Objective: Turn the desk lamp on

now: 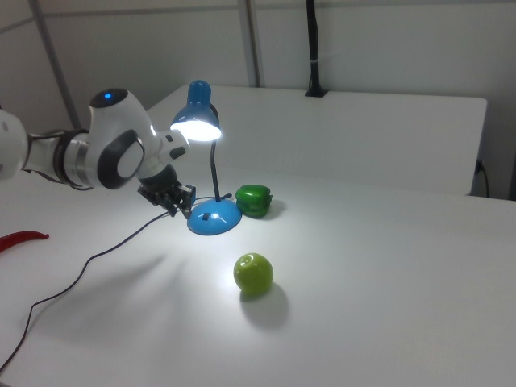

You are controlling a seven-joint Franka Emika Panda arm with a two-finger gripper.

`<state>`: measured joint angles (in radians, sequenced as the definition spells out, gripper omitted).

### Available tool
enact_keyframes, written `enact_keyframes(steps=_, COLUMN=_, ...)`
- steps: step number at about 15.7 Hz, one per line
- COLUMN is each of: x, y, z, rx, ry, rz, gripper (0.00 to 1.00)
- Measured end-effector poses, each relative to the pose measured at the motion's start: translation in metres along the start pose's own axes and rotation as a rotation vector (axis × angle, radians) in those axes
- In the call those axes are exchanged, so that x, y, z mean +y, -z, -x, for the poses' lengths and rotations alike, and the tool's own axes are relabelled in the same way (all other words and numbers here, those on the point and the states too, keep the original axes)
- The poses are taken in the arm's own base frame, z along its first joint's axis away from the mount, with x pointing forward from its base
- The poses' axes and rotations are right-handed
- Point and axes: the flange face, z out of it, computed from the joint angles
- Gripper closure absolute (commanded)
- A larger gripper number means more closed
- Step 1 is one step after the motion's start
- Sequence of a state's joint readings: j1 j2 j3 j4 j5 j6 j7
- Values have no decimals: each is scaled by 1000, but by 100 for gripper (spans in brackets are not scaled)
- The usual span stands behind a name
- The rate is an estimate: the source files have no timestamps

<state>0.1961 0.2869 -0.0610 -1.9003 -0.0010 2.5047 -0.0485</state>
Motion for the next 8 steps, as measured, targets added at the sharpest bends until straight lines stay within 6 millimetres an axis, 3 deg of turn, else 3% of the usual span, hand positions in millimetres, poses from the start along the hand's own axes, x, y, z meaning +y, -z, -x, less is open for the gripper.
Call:
enact_keyframes(steps=4, x=-7, y=49, z=10, rx=-142, ry=-26, rz=-13, gripper=0)
enact_keyframes(steps=8, x=-8, y=127, z=18, rx=-239, ry=-107, rz=-13, gripper=0)
